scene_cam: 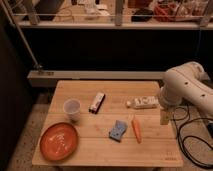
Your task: Place the pepper on the white sponge
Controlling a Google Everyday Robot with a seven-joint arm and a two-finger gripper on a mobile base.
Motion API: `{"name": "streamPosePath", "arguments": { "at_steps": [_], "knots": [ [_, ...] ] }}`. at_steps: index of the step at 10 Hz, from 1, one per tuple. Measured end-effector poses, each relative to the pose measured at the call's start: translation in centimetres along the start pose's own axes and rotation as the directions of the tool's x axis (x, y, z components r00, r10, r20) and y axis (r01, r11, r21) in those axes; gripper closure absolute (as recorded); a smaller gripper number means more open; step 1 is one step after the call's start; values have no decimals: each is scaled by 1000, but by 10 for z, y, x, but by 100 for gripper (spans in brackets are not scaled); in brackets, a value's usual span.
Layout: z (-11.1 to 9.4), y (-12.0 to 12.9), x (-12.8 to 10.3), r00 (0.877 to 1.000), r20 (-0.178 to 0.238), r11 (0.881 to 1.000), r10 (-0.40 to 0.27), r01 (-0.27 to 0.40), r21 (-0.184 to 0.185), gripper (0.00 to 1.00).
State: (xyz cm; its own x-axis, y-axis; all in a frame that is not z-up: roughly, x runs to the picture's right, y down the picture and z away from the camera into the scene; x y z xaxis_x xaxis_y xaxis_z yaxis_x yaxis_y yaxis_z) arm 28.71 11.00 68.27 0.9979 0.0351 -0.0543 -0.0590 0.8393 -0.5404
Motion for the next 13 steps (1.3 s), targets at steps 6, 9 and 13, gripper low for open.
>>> {"name": "streamPosePath", "arguments": {
  "at_steps": [6, 9, 13],
  "knots": [
    [0, 0, 0, 1000, 0, 1000, 0, 0, 0, 20],
    [1, 1, -1, 1000, -1, 1000, -5, 5, -1, 20],
    [7, 2, -24, 995, 12, 995, -99, 99, 30, 20]
  ]
}}
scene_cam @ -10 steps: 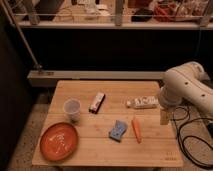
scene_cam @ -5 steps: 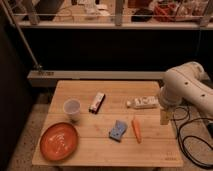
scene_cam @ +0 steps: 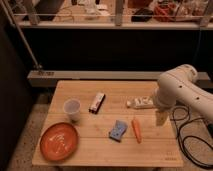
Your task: Place the pepper on the white sponge
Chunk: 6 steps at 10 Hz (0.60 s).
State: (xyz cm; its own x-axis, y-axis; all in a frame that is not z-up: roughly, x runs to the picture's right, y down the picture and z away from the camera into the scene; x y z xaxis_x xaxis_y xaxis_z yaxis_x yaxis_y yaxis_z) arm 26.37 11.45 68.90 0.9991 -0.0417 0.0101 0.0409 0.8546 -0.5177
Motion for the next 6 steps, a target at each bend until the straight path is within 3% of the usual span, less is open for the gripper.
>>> {"name": "streamPosePath", "arguments": {
  "at_steps": [6],
  "knots": [
    [11, 0, -12, 996, 18, 996, -85, 85, 23, 20]
  ]
}}
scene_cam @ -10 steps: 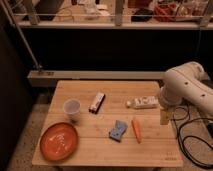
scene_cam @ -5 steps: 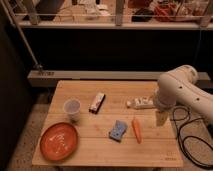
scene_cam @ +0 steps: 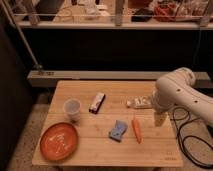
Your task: Place the pepper on the white sponge
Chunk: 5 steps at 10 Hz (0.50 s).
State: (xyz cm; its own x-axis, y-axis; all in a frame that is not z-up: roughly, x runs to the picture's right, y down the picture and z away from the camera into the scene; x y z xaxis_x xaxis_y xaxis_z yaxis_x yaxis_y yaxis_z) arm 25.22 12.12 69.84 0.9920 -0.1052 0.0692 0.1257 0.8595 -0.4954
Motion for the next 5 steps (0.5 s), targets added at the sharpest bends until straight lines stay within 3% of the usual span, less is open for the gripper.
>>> {"name": "streamPosePath", "arguments": {
  "at_steps": [5],
  "knots": [
    [11, 0, -6, 998, -1, 998, -65, 65, 10, 20]
  ]
}}
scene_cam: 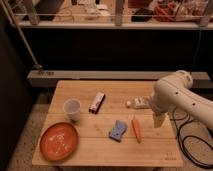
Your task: Place the pepper on the white sponge
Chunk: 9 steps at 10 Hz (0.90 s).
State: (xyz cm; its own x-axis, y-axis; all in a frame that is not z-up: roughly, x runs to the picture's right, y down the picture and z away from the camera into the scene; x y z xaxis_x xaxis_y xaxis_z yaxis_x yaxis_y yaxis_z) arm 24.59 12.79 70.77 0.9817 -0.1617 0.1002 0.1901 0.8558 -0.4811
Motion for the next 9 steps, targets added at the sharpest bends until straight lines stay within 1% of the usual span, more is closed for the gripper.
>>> {"name": "streamPosePath", "arguments": {
  "at_steps": [3, 5, 9],
  "knots": [
    [8, -1, -4, 999, -5, 999, -41, 41, 3, 20],
    [12, 0, -4, 998, -8, 998, -56, 57, 3, 20],
    [26, 0, -13, 994, -8, 994, -109, 109, 5, 20]
  ]
}}
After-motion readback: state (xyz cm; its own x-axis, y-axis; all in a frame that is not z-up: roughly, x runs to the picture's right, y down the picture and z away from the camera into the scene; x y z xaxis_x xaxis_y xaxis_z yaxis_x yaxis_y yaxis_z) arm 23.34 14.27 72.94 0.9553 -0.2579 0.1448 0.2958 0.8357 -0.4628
